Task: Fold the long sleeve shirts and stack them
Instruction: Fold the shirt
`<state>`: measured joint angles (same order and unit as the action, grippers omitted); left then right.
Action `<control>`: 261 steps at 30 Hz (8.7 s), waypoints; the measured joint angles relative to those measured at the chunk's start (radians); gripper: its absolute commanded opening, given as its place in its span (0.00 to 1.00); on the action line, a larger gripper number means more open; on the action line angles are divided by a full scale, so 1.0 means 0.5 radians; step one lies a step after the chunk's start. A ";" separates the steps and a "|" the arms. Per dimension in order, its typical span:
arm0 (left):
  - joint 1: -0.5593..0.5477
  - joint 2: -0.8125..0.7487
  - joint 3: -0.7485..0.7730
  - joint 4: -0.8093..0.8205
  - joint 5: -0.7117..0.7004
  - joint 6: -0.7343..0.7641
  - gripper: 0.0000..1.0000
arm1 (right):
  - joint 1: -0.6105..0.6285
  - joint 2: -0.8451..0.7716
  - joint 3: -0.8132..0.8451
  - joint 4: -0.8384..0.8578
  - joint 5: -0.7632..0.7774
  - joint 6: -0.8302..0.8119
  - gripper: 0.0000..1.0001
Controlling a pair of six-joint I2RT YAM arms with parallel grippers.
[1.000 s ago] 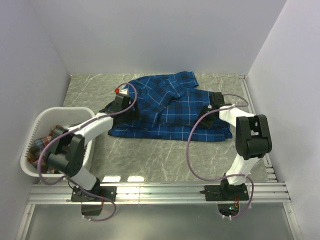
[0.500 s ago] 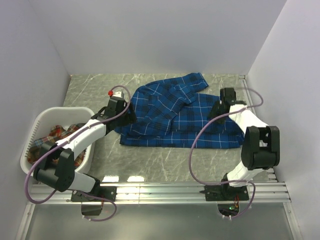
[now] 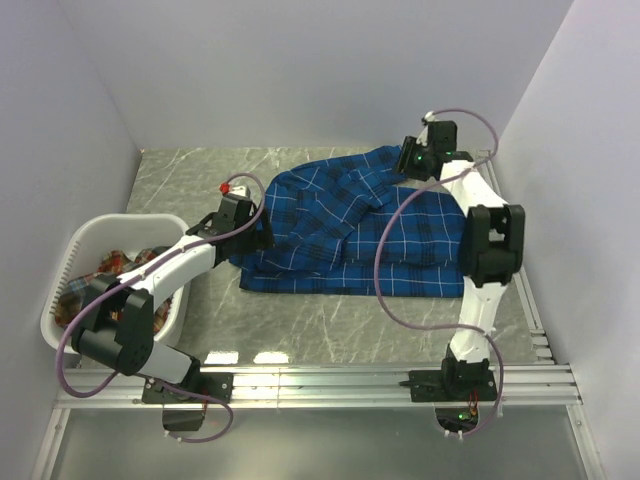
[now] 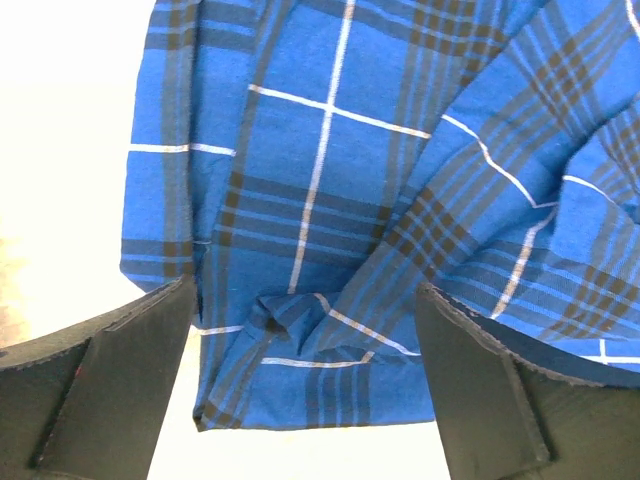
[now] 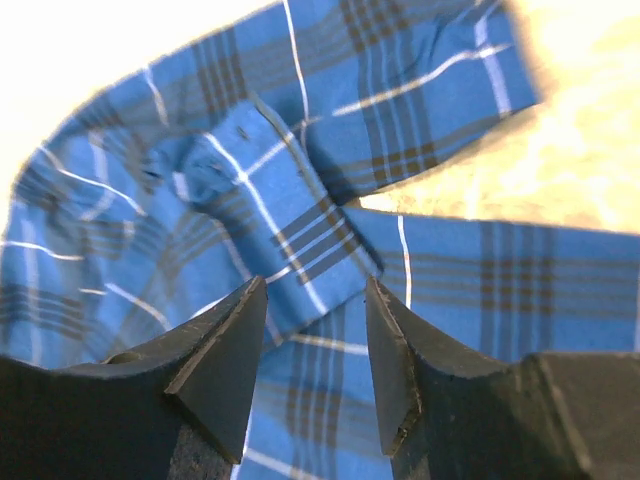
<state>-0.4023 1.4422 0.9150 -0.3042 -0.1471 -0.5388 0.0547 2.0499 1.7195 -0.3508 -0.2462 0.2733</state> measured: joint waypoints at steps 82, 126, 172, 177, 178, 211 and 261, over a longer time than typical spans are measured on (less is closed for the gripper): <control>0.002 -0.002 -0.079 -0.033 0.364 -0.060 0.81 | 0.765 -0.238 0.299 0.208 0.540 -1.131 0.00; 0.327 0.128 -0.244 -0.204 0.248 -0.407 0.29 | 0.887 -2.535 -2.584 0.819 1.894 -0.818 0.56; 0.327 0.063 -0.282 -0.151 0.237 -0.425 0.40 | 0.741 0.087 -0.214 -1.415 1.563 1.456 0.61; 0.327 0.063 -0.282 -0.151 0.237 -0.425 0.40 | 0.733 0.106 -0.207 -1.424 1.566 1.455 0.64; 0.327 0.063 -0.282 -0.150 0.237 -0.426 0.40 | 0.732 0.109 -0.207 -1.424 1.566 1.450 0.65; 0.327 0.063 -0.283 -0.150 0.237 -0.430 0.40 | 0.726 -0.052 -0.143 -1.430 1.495 1.279 0.00; 0.327 0.022 -0.316 -0.158 0.159 -0.507 0.41 | 0.729 -2.055 -2.198 0.381 1.353 0.269 0.00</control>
<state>-0.2386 1.4532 0.7570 -0.3832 -0.0673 -0.7921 0.4194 1.0225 0.6205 -0.1600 0.4301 0.4076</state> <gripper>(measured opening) 0.407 0.007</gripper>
